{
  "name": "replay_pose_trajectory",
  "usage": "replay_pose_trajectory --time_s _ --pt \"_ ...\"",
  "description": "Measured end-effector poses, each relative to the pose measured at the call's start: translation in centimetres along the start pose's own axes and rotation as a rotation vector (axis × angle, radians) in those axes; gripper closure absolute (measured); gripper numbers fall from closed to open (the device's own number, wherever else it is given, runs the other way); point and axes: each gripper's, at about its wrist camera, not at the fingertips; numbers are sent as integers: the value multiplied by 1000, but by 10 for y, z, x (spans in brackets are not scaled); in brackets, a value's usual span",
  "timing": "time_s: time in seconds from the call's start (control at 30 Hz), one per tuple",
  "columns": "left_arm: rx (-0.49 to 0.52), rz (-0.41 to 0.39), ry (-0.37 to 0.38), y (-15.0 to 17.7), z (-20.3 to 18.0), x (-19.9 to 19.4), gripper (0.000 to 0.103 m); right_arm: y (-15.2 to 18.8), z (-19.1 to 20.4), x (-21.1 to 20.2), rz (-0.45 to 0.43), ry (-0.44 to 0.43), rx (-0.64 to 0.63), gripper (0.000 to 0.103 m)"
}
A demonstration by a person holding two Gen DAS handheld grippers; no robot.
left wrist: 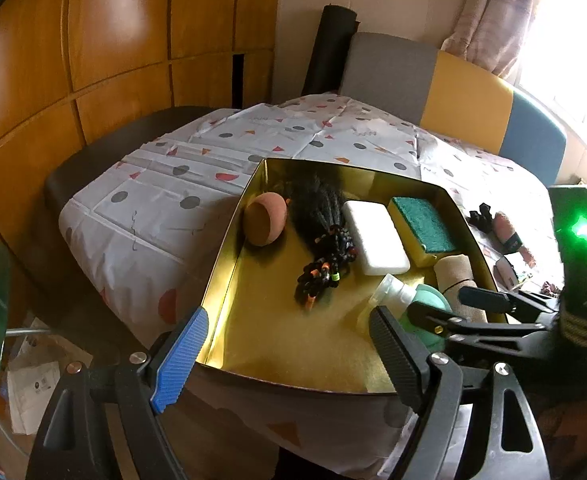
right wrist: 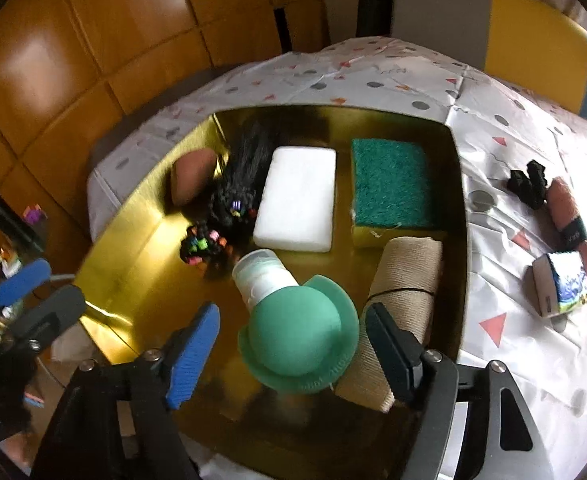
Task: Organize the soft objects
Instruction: 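Carry the green silicone brush into the gold tray and open the right tool, then withdraw the right tool while the left tool moves to the black scrunchie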
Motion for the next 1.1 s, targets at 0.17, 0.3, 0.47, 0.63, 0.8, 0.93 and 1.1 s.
replay_pose_trajectory --time_s 0.17,0.3,0.47,0.63,0.8,0.93,1.1 --pt "22 -7 -6 1 -6 -4 19 8 -14 -20 -47 -16 49 26" --pt "49 -17 -12 1 -14 -9 19 16 -27 -38 -91 -6 80 25" --pt "86 -23 -14 2 -25 -12 19 31 -53 -58 -126 56 115 25" --pt "127 -27 -16 2 -40 -16 19 48 -90 -76 -143 102 173 24" --pt "173 -30 -19 0 -57 -17 19 65 -137 -94 -155 179 236 22" --pt "212 -11 1 -3 -73 -16 19 84 -190 -109 -167 285 305 20" --pt "250 18 69 -7 -95 -13 19 123 -260 -107 -174 365 500 20"
Point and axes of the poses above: each gripper's, at about its wrist camera, not at the fingertips, and x roughly the way its jaws point, z to its left, y to its underside, and after that the axes turned 15 degrees about z, right-handed
